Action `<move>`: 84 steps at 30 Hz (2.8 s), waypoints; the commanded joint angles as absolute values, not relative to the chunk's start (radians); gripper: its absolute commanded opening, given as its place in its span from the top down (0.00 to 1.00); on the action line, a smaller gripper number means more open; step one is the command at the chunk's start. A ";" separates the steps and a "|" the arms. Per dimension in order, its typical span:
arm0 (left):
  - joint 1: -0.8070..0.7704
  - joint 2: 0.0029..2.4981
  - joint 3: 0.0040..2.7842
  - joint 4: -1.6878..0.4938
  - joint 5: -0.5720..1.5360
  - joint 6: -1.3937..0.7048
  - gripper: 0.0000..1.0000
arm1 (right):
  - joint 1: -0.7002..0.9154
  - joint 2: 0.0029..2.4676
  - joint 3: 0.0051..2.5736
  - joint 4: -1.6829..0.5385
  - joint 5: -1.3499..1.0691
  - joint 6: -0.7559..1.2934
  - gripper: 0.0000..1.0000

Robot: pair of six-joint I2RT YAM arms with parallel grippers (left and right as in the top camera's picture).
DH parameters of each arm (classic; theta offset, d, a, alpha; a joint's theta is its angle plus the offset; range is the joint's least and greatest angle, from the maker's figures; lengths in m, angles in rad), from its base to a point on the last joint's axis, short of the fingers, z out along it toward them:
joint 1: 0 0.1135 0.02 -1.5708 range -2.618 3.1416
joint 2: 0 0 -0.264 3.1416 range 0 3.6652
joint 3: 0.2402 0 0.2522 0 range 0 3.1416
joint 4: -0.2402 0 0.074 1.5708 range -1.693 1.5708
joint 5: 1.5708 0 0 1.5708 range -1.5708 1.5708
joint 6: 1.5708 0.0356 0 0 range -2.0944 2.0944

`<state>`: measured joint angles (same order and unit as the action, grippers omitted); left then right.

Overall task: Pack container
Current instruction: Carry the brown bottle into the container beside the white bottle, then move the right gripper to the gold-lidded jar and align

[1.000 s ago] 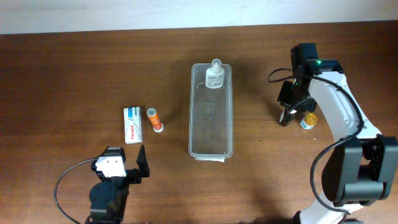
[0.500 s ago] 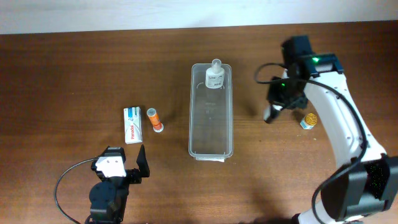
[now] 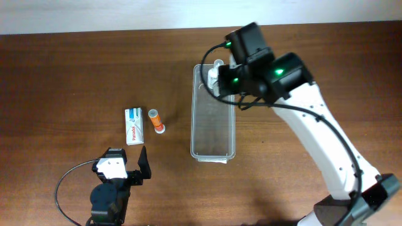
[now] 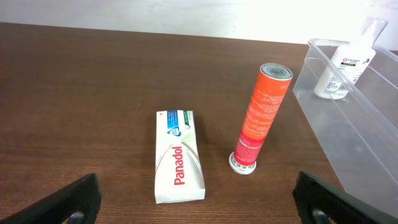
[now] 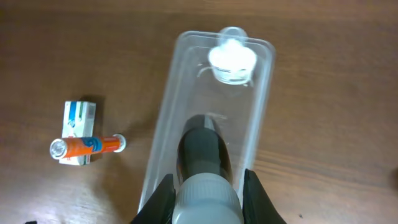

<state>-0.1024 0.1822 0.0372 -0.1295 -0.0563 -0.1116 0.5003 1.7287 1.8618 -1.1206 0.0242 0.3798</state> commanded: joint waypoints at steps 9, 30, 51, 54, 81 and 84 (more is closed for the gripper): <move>-0.102 0.175 0.033 -0.127 -0.049 -0.096 0.01 | 0.515 1.928 1.879 -0.995 0.072 0.168 0.92; -0.102 0.175 0.033 -0.127 -0.049 -0.096 0.01 | 0.514 2.127 1.877 -0.763 0.091 0.012 0.95; -0.102 0.175 0.033 -0.127 -0.049 -0.096 0.01 | 0.516 2.085 1.908 -0.882 0.079 0.066 0.53; -0.102 0.175 0.033 -0.127 -0.049 -0.096 0.01 | 0.516 2.013 1.936 -0.976 0.081 0.112 0.53; -0.102 0.175 0.033 -0.127 -0.049 -0.096 0.00 | -0.148 1.723 1.537 -1.335 0.078 0.374 0.27; -0.102 0.175 0.033 -0.127 -0.049 -0.096 0.01 | -0.187 1.723 1.416 -1.214 0.070 0.333 0.28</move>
<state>-0.1024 0.1822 0.0372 -0.1295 -0.0563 -0.1116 -0.1635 1.7195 1.4918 -1.2610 0.0948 0.3584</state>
